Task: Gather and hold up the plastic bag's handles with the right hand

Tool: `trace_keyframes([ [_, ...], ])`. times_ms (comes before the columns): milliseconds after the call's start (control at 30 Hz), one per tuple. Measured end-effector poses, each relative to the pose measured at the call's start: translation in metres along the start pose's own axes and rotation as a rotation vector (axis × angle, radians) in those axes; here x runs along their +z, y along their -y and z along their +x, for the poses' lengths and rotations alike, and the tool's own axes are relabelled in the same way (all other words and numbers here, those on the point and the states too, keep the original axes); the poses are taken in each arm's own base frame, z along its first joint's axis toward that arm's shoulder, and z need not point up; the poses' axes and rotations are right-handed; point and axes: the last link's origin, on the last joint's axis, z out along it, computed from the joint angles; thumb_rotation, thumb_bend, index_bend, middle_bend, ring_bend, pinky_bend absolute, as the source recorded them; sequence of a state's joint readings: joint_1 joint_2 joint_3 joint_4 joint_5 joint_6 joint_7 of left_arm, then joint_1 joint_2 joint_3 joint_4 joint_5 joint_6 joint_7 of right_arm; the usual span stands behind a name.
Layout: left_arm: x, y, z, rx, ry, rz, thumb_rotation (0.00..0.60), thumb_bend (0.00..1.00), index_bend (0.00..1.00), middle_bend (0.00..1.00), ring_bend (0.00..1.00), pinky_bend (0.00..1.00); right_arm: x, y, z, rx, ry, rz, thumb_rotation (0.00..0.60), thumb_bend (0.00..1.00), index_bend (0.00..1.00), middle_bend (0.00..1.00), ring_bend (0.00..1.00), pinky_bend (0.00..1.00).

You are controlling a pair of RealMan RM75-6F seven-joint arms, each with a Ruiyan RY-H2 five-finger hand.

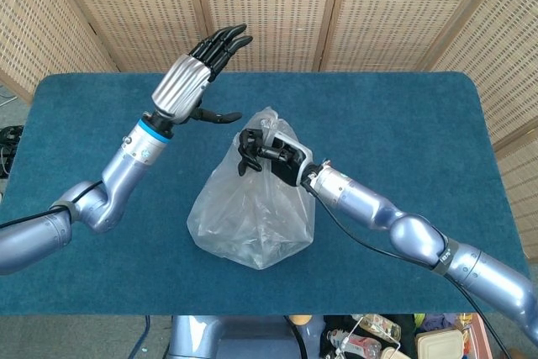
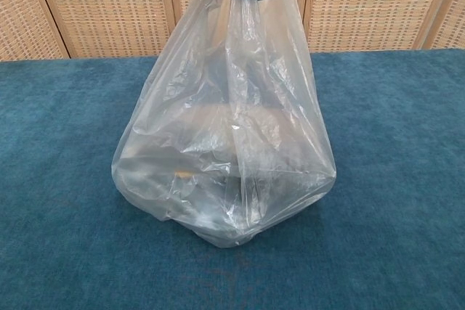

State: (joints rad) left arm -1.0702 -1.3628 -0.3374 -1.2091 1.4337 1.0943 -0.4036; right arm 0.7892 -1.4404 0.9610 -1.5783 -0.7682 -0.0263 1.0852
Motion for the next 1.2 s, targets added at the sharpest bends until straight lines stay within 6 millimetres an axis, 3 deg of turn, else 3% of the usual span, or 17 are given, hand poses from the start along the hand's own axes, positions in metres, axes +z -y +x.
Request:
trace_keyframes([
  [167, -0.013, 0.015, 0.01, 0.014, 0.024, 0.027, 0.6, 0.0, 0.0, 0.0, 0.0, 0.12, -0.001, 0.002, 0.002, -0.004, -0.004, 0.005, 0.6, 1.0, 0.63, 0.8, 0.82, 0.57],
  [333, -0.035, 0.037, 0.034, 0.044, -0.004, 0.075, 0.6, 0.0, 0.0, 0.0, 0.0, 0.12, -0.003, 0.004, 0.005, -0.01, -0.013, 0.009, 0.6, 1.0, 0.63, 0.81, 0.85, 0.61],
  [600, -0.077, 0.062, 0.067, 0.107, -0.044, 0.146, 0.6, 0.0, 0.0, 0.0, 0.0, 0.12, -0.006, 0.01, 0.007, -0.052, -0.045, 0.02, 0.6, 1.0, 0.63, 0.81, 0.87, 0.83],
  [900, -0.14, 0.085, 0.095, 0.135, -0.062, 0.253, 0.6, 0.0, 0.0, 0.0, 0.0, 0.11, -0.011, 0.015, 0.003, -0.148, -0.084, 0.004, 0.6, 1.0, 0.65, 0.84, 0.9, 0.91],
  [1200, -0.209, 0.088, 0.106, 0.142, -0.05, 0.38, 0.6, 0.0, 0.0, 0.0, 0.0, 0.0, -0.016, 0.024, 0.002, -0.191, -0.153, 0.012, 0.6, 1.0, 0.65, 0.84, 0.9, 0.93],
])
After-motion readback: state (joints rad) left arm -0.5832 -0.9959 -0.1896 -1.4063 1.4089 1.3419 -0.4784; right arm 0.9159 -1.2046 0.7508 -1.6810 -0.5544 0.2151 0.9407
